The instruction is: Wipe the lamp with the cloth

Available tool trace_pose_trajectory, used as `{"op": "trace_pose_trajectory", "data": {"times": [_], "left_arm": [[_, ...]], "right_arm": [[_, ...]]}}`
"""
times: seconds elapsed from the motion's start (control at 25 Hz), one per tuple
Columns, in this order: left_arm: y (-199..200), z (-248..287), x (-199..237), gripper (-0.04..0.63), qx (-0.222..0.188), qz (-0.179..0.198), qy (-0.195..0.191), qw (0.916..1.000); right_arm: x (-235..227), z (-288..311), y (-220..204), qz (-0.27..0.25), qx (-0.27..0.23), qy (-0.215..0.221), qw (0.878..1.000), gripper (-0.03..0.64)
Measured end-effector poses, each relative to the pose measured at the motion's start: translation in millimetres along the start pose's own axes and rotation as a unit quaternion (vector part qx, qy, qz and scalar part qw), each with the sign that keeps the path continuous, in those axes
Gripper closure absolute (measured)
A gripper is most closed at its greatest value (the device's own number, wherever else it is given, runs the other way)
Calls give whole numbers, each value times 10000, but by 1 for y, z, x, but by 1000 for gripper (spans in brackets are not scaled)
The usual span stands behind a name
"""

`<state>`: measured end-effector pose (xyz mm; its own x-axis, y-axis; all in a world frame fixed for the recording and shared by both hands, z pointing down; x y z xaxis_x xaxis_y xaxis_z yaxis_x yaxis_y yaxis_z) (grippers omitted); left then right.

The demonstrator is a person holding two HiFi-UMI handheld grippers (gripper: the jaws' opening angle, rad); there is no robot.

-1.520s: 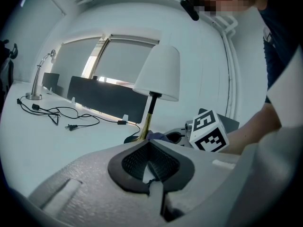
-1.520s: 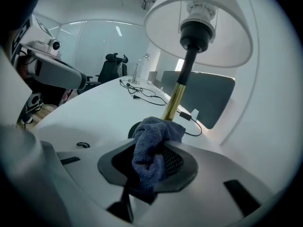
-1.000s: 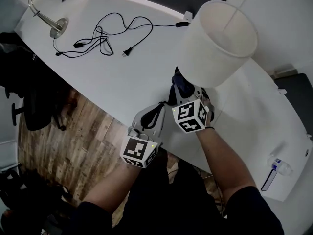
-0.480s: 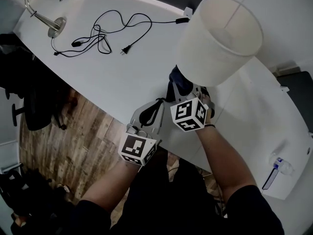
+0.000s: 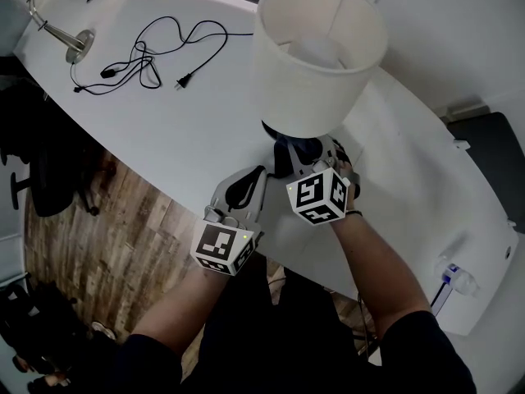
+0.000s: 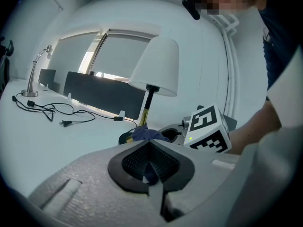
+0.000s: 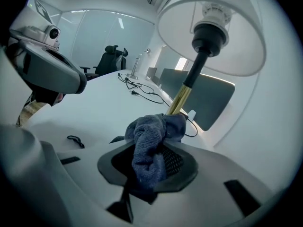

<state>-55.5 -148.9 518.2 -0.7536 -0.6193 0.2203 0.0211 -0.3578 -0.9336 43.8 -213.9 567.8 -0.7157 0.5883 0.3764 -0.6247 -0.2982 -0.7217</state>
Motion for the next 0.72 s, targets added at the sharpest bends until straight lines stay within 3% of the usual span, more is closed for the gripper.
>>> {"op": "trace_pose_trajectory", "data": {"times": [0.36, 0.72], "left_arm": [[-3, 10, -9, 597, -24, -33, 231, 9997], [-2, 4, -6, 597, -110, -119, 501, 9986]], "right_arm": [[-36, -2, -25, -131, -2, -53, 9999, 517], [-63, 18, -20, -679, -56, -81, 9976, 517]]}}
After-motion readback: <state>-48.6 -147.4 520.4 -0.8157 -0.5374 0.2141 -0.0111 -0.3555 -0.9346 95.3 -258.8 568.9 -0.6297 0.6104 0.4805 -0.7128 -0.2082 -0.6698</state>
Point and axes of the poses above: the fingertips, and each gripper's own axes: z forward along the fingers, x to its left, y out of its top, the point moved 3 cm from there along -z, backward along the fingers, and after that the axes turned 2 degrees about y, right-handed, at the moved point
